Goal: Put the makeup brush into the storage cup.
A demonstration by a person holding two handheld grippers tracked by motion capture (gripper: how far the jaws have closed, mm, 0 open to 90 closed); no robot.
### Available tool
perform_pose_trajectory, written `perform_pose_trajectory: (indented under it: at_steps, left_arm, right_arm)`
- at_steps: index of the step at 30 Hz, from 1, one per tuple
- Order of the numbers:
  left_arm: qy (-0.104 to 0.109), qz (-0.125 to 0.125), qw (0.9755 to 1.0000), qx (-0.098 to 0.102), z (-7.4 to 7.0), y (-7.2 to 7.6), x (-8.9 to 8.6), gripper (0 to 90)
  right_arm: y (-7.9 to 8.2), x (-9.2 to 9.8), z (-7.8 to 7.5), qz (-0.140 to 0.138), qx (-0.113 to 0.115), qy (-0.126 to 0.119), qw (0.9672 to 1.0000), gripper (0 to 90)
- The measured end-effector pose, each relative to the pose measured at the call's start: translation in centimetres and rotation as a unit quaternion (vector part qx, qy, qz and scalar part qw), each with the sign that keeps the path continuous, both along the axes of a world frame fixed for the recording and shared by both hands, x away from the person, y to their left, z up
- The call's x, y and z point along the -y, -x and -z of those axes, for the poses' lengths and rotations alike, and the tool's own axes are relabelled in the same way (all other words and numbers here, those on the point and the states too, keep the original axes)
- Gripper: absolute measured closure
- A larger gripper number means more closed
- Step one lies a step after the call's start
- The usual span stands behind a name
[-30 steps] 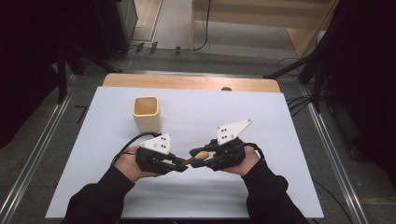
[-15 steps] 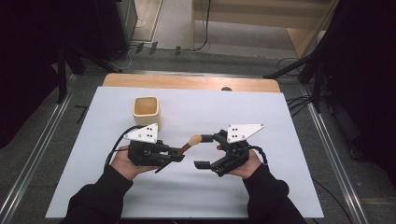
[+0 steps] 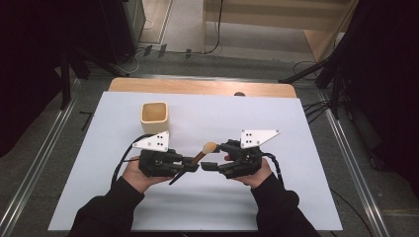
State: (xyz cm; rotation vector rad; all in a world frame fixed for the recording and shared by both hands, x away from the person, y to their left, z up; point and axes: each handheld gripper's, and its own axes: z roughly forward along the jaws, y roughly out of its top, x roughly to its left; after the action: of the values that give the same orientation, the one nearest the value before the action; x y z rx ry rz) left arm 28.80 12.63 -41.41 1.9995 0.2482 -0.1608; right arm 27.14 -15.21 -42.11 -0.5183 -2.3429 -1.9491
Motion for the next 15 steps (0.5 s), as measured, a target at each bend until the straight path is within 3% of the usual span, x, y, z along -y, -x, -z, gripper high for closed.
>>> perform_pose_trajectory:
  at_steps: [8,12,13,15]
  left_arm:
    - [0.007,0.0,1.0,0.0,0.31,0.1,0.37,79.0]
    - [0.005,0.0,1.0,0.002,0.45,0.13,0.49,79.0]
    - [0.004,0.002,1.0,0.002,0.48,0.11,0.48,79.0]
    - [0.006,0.003,1.0,0.003,0.5,0.1,0.46,79.0]
  right_arm:
    - [-0.23,-0.17,0.06,0.004,-0.013,-0.011,0.9999,56.0]
    - [-0.22,-0.28,0.1,0.007,-0.019,-0.012,0.9997,66.2]
    - [-0.23,-0.32,0.12,0.005,-0.023,-0.011,0.9997,74.2]
    - [-0.2,-0.32,0.11,0.003,-0.022,-0.01,0.9997,75.9]
